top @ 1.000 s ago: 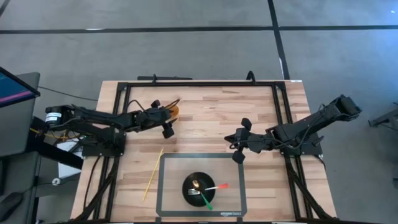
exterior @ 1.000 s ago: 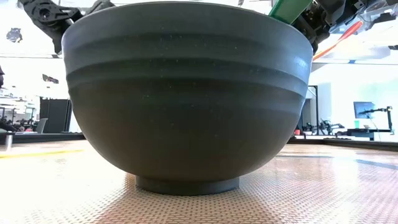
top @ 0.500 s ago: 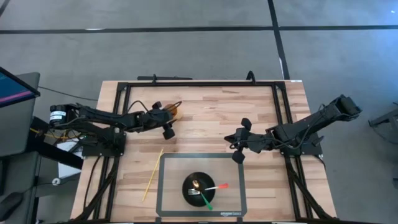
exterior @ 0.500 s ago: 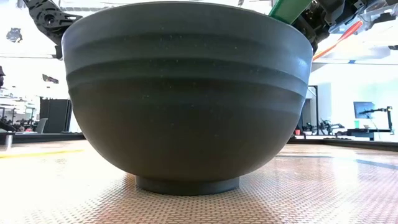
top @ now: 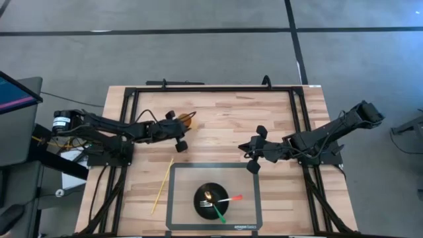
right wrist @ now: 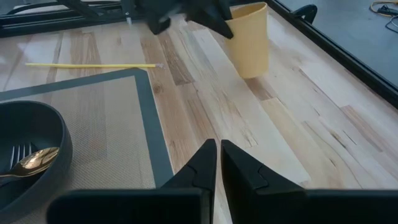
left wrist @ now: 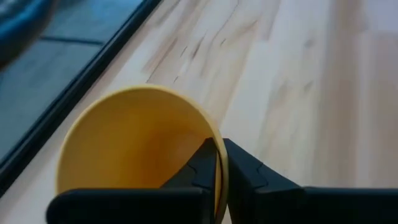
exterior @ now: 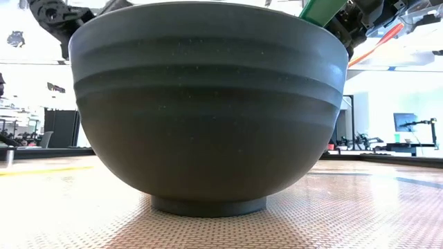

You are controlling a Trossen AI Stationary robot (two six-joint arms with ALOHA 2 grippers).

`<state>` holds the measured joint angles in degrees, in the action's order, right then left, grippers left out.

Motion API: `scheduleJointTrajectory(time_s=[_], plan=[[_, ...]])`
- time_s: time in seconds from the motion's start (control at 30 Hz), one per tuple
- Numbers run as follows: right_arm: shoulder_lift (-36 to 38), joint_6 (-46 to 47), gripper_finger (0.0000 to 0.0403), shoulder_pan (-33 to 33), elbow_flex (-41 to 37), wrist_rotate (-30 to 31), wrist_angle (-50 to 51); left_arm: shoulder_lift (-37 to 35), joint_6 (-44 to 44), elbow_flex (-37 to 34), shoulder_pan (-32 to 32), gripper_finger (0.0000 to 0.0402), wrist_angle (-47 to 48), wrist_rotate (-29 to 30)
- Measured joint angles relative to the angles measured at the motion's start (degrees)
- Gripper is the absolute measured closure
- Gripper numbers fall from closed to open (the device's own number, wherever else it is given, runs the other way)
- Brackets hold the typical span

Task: Pick & Place Utensil
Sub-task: Put the yellow cup on the top left of the black bowl on the transparent mat

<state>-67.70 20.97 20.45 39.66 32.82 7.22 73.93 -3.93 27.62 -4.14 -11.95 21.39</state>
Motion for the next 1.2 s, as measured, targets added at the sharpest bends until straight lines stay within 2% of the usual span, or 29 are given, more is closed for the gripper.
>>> scheduleJointTrajectory(time_s=[0.23,0.5,0.83,1.2], plan=[[0.0,0.0,0.0386,0.0,0.0,0.0,0.0,-0.04,-2.52,5.55,6.39,0.0388,-0.08,5.13],[0.0,0.02,0.0386,0.04,0.0,0.0,0.0,-0.07,-2.68,9.77,9.55,0.0389,0.06,5.41],[0.0,0.02,0.0386,0.04,0.0,0.0,0.01,-0.07,-2.56,10.99,14.58,0.0388,0.4,6.69],[-0.09,1.11,0.0386,0.04,0.0,0.0,0.04,-0.07,2.08,10.99,20.37,0.0387,0.51,7.34]])
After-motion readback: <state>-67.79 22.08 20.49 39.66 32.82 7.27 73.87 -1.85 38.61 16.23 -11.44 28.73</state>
